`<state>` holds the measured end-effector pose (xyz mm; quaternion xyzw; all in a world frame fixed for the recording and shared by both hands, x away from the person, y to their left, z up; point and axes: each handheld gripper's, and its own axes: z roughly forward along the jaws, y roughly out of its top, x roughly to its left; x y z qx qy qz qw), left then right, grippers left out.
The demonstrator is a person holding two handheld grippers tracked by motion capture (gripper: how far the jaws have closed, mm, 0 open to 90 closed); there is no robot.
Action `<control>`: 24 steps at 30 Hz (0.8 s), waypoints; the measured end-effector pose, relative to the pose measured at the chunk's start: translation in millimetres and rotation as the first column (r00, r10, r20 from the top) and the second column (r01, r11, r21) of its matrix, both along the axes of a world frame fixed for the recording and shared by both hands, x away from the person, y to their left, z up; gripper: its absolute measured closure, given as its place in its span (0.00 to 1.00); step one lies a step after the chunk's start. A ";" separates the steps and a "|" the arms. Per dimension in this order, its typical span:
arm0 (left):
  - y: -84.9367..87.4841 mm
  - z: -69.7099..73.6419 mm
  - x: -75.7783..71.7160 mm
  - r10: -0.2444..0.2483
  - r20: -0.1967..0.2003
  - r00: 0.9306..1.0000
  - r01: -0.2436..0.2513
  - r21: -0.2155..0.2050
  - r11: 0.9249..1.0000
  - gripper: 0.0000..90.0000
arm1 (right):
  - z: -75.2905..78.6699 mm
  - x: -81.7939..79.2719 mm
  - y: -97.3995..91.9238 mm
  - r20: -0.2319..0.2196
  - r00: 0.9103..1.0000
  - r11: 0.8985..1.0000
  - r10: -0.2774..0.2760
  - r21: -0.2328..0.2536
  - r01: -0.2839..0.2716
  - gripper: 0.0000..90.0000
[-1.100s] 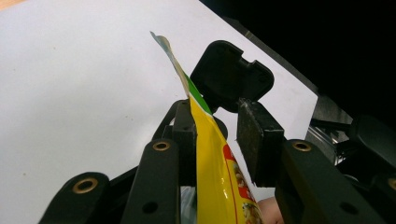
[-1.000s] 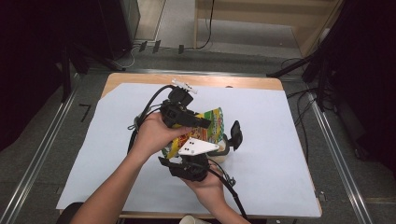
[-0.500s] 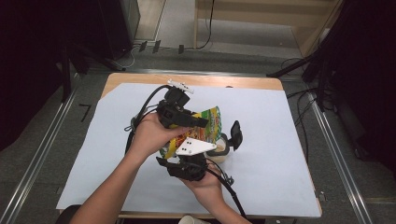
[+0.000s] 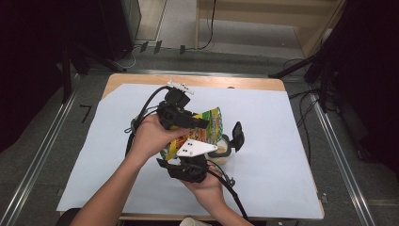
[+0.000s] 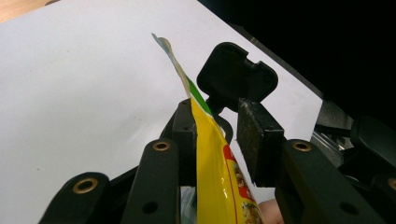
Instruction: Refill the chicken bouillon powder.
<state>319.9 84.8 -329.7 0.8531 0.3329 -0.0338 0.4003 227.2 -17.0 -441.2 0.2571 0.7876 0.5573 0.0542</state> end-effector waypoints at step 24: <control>-9.1 -2.5 4.6 -0.023 -0.016 1.000 0.023 0.007 1.000 0.78 | -0.9 -0.3 -6.2 -0.007 1.000 1.000 -0.022 -0.013 0.022 0.72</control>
